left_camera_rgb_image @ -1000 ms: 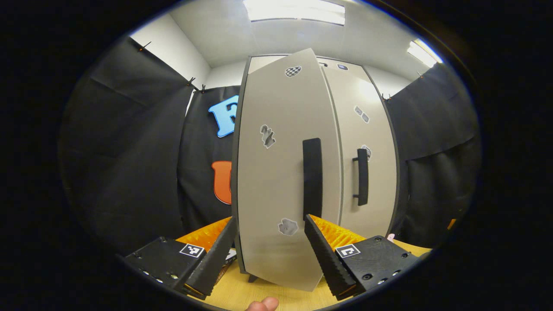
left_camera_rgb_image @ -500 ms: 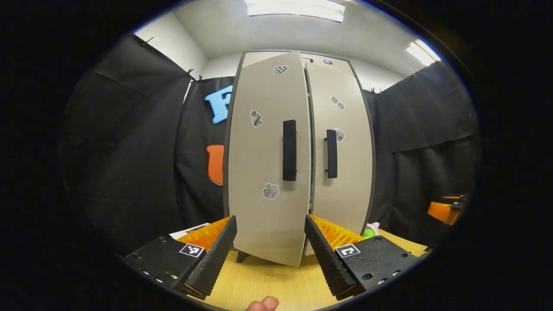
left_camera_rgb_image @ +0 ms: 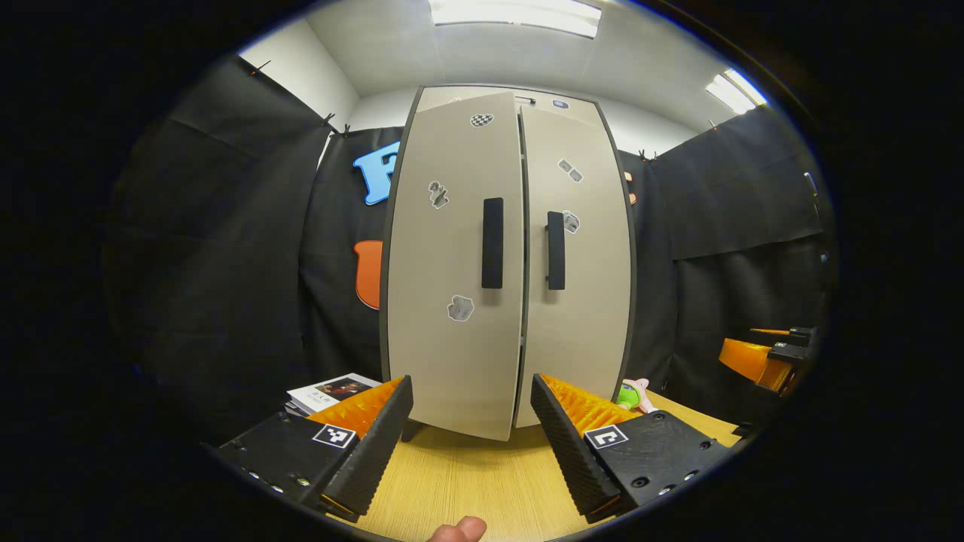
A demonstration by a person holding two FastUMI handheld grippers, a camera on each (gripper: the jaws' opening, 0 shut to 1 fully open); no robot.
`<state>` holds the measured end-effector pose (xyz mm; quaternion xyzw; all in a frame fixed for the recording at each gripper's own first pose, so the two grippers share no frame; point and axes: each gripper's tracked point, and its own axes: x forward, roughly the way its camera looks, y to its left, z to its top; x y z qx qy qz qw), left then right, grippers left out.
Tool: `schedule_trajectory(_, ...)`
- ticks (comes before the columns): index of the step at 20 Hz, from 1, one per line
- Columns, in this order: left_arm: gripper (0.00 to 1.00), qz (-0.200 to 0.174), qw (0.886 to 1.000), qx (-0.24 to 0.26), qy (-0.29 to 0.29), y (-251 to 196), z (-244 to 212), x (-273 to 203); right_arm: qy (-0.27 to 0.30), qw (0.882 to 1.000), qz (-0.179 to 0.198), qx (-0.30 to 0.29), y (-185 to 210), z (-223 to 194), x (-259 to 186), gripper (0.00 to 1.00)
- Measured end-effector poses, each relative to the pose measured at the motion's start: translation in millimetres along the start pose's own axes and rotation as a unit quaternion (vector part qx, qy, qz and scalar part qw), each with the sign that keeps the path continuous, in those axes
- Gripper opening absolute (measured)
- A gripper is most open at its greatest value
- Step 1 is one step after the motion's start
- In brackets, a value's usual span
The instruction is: Grab one shoe with the right hand and put it into the shoe cabinet, grab the other shoe with the left hand and put it into the shoe cabinet; then close the right door with the right hand and the left door with the left hand.
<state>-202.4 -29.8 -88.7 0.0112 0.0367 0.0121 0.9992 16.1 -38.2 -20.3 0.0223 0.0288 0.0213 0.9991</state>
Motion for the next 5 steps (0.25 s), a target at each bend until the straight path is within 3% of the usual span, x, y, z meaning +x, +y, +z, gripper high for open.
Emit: schedule_trajectory(5,0.95,-0.004,1.000,0.001,-0.018,-2.3,9.4,-0.9,-0.008,1.000,-0.002,-0.009,-0.6,6.7,-0.9,0.98)
